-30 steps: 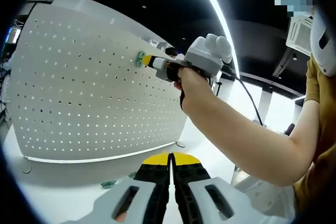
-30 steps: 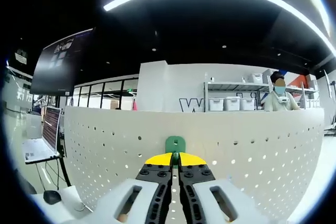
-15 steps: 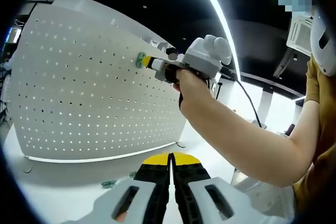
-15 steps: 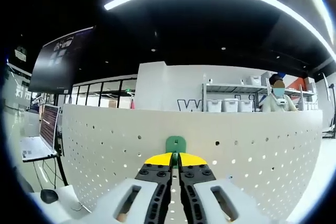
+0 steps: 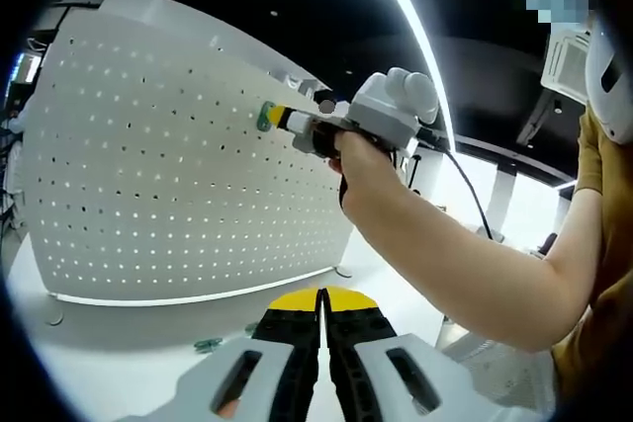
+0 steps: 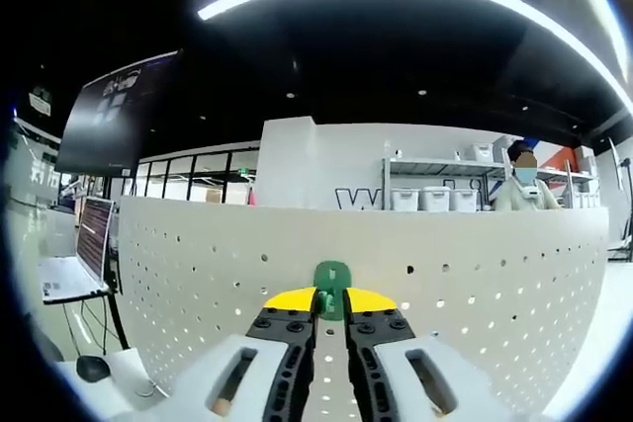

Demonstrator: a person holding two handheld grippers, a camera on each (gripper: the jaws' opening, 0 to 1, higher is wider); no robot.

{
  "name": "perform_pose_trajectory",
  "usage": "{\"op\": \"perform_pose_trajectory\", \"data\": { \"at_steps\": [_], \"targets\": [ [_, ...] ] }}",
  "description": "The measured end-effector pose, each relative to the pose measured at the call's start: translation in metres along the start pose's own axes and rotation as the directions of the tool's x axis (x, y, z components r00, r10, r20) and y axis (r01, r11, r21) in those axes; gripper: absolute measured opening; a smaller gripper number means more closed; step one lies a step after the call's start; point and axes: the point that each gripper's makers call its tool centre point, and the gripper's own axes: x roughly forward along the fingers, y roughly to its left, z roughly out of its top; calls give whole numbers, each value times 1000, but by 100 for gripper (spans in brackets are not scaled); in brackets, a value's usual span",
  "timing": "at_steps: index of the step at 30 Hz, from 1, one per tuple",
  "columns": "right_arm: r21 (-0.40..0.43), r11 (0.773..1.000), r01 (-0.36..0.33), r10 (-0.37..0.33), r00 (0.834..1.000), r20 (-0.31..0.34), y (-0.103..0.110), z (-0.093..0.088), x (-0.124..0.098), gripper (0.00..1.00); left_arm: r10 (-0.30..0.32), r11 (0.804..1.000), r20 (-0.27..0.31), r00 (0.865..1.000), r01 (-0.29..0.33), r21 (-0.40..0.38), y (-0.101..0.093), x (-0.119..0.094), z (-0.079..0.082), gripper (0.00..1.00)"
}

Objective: Insert the hook assembly into the mounting plate slot until the hook locks in place.

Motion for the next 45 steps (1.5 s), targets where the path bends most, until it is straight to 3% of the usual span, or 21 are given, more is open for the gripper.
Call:
{"op": "perform_pose_trajectory", "data": {
  "at_steps": [19, 28, 39, 45],
  "targets": [
    [10, 999, -41, 41, 999, -15, -2, 4, -33, 9, 6, 999, 16, 1000, -7, 33, -11, -4, 9, 1],
    [2, 998, -65, 65, 998, 7, -8, 26, -59, 9, 14, 996, 52, 999, -18, 89, -28, -10, 23, 1],
    [-26, 992, -121, 122, 992, 25, -3, 41, -90, 8, 27, 992, 54, 998, -34, 125, -52, -20, 20, 1],
    [2, 986, -165, 165, 986, 24, -5, 43, -106, 8, 36, 990, 48, 998, -42, 137, -64, -24, 15, 1]
  ]
}}
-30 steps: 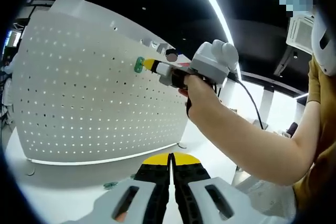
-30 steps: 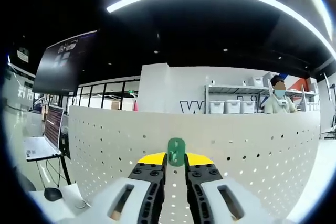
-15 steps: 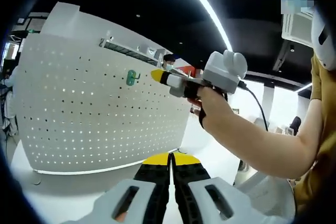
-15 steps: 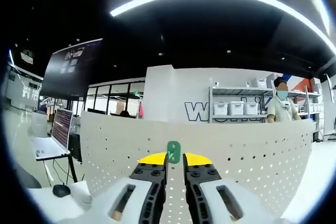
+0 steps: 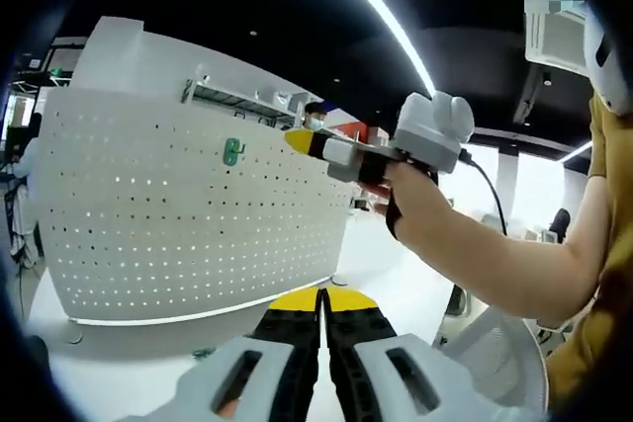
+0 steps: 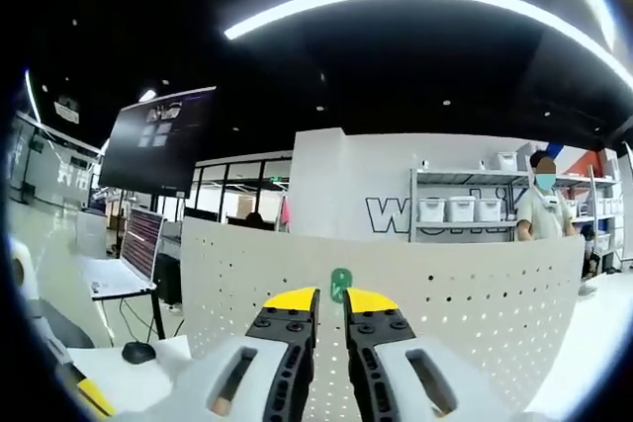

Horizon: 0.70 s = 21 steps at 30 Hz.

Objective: Insert the hook assembly into the mounting plate slot until the hook locks in place.

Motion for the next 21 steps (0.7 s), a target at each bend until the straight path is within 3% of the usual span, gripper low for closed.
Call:
{"op": "perform_pose_trajectory", "data": {
  "at_steps": [12, 21],
  "targets": [
    [-53, 998, -38, 37, 999, -18, -10, 1, -39, 7, 33, 999, 3, 999, -33, 31, -14, -1, -4, 1],
    [-59, 996, -68, 65, 997, -43, -12, -5, -56, 7, 47, 998, 16, 999, -47, 36, -21, 2, -4, 1]
  ]
}}
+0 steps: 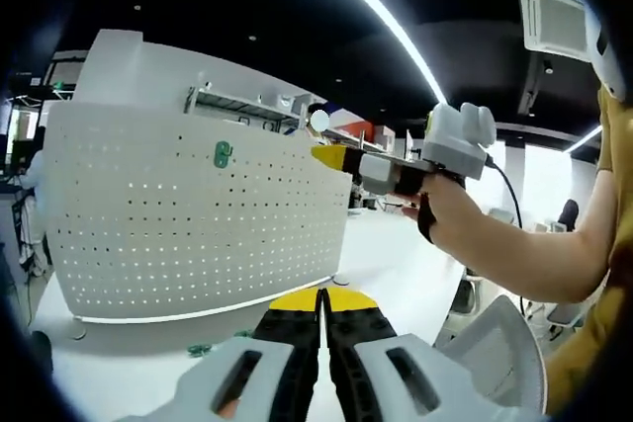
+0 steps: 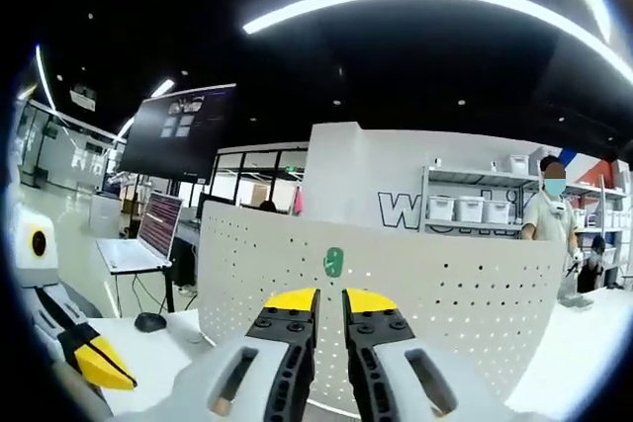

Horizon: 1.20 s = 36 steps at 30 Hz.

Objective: Insert the hook assembly into the mounting plate slot until the hook locks in place.

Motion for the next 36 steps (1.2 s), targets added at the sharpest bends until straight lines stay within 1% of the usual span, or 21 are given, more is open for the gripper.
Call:
{"op": "perform_pose_trajectory", "data": {
  "at_steps": [7, 11, 13, 16, 19, 21, 25, 26, 27, 28, 29, 32, 33, 36],
  "targets": [
    [2, 1000, -29, 29, 999, -26, 2, -12, -15, 7, 17, 1000, 1, 1000, -17, 6, 1, -2, 0, 1],
    [-7, 1000, -26, 26, 999, -28, 0, -11, -18, 7, 26, 1000, 6, 1000, -26, 4, 3, -3, 0, 1],
    [-2, 999, -40, 40, 999, -31, 3, -11, -18, 7, 29, 1000, 8, 1000, -29, 5, 3, -4, 1, 1],
    [-47, 996, -81, 79, 996, -38, 8, -13, -22, 7, 30, 999, 13, 999, -30, 11, 4, -5, 3, 1],
    [-73, 991, -109, 105, 993, -53, 7, -19, -29, 7, 36, 999, 13, 999, -36, 17, 5, -7, 4, 1],
    [-82, 991, -109, 104, 993, -62, 3, -22, -33, 7, 44, 999, 9, 999, -44, 14, 8, -7, 1, 1],
    [-48, 992, -117, 113, 991, -72, -1, -30, -38, 7, 50, 999, 1, 999, -50, 9, 9, -5, -3, 1],
    [-48, 989, -142, 137, 987, -86, 2, -36, -41, 7, 49, 999, 1, 999, -49, 10, 9, -5, -3, 1],
    [-56, 987, -152, 146, 985, -95, 3, -40, -43, 7, 48, 999, -3, 999, -47, 16, 8, -4, -3, 1],
    [-49, 982, -185, 179, 978, -110, 7, -46, -46, 7, 48, 998, -8, 999, -48, 27, 8, -3, -4, 1],
    [-44, 981, -191, 185, 976, -113, 8, -47, -48, 7, 50, 998, -13, 999, -49, 42, 9, -2, -5, 1],
    [-28, 967, -253, 247, 959, -142, 13, -60, -56, 7, 54, 998, -19, 998, -53, 43, 12, -1, -6, 1],
    [-23, 969, -248, 242, 959, -145, 10, -63, -58, 7, 58, 997, -20, 998, -57, 43, 13, -1, -6, 1],
    [8, 963, -268, 265, 951, -159, 9, -71, -63, 7, 67, 997, -28, 997, -66, 43, 18, 0, -8, 1]
  ]
}}
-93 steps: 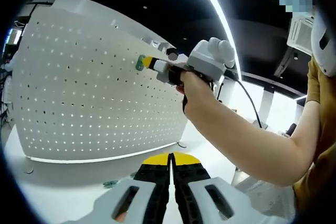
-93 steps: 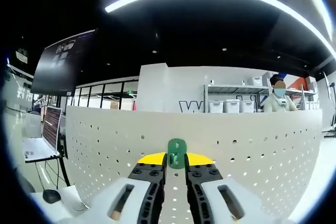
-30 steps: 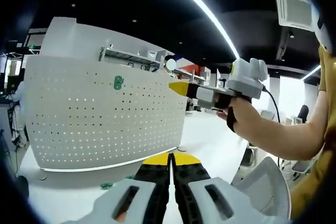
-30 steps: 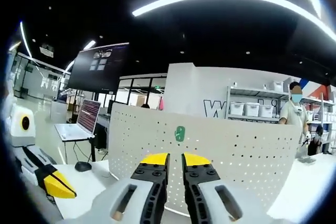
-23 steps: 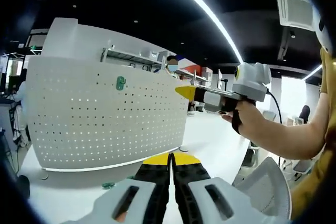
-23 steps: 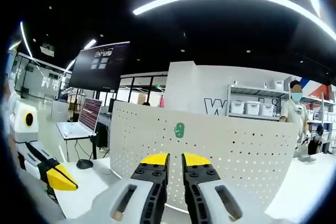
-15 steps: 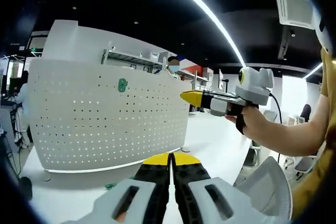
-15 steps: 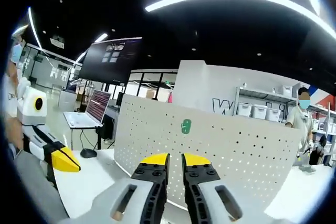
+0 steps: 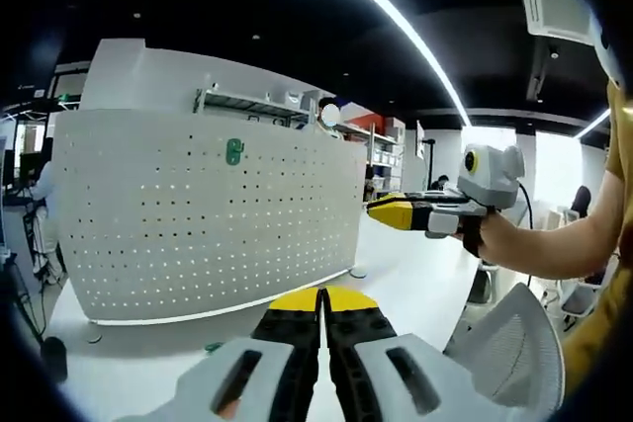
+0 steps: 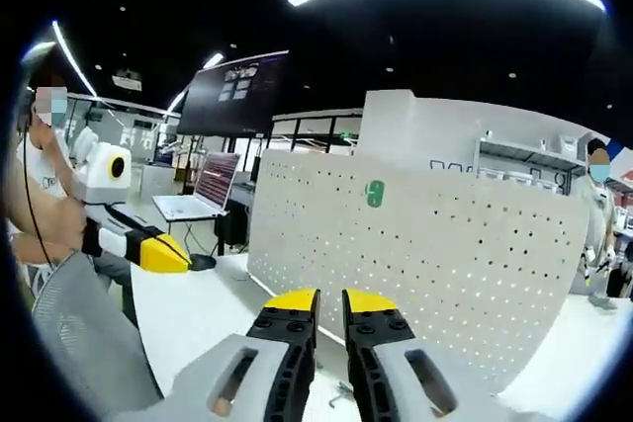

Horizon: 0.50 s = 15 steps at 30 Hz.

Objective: Insert the hook assembly into the mounting plate slot until the hook locks in place.

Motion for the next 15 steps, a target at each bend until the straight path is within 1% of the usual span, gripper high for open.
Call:
{"op": "perform_pose_trajectory", "data": {
  "at_steps": [2, 3, 4, 6, 7, 8, 9, 10, 11, 12, 15],
  "targets": [
    [27, 1000, 0, 0, 1000, -14, -2, -7, -2, 8, 2, 1000, -4, 1000, -2, 9, 2, 0, -1, 1],
    [72, 997, -3, 4, 1000, -13, -1, -10, -3, 9, 4, 1000, -10, 1000, -3, 11, 3, 1, -2, 1],
    [93, 996, -6, 7, 1000, -15, 0, -13, -4, 11, 7, 1000, -16, 1000, -7, 16, 5, 1, -4, 1],
    [133, 991, -31, 38, 998, -56, 5, -27, -6, 16, 16, 999, -30, 999, -15, 30, 9, 2, -6, 1],
    [155, 987, -43, 56, 995, -87, 8, -36, -7, 21, 16, 999, -36, 999, -15, 36, 10, 2, -7, 1],
    [166, 985, -50, 66, 993, -97, 10, -40, -7, 25, 18, 999, -39, 999, -17, 38, 11, 2, -8, 1],
    [205, 977, -52, 84, 985, -150, 13, -54, -10, 28, 20, 999, -43, 999, -18, 43, 13, 2, -8, 1],
    [217, 975, -42, 79, 984, -162, 12, -59, -12, 30, 23, 999, -47, 999, -21, 49, 15, 2, -9, 1],
    [212, 977, -37, 74, 983, -165, 11, -61, -13, 31, 27, 998, -55, 998, -24, 54, 17, 2, -11, 1],
    [221, 975, -33, 75, 980, -185, 11, -67, -15, 32, 35, 998, -65, 997, -31, 57, 19, 2, -13, 1],
    [253, 967, -23, 75, 977, -198, 12, -72, -20, 41, 42, 997, -68, 997, -37, 72, 24, 2, -14, 1]
  ]
}}
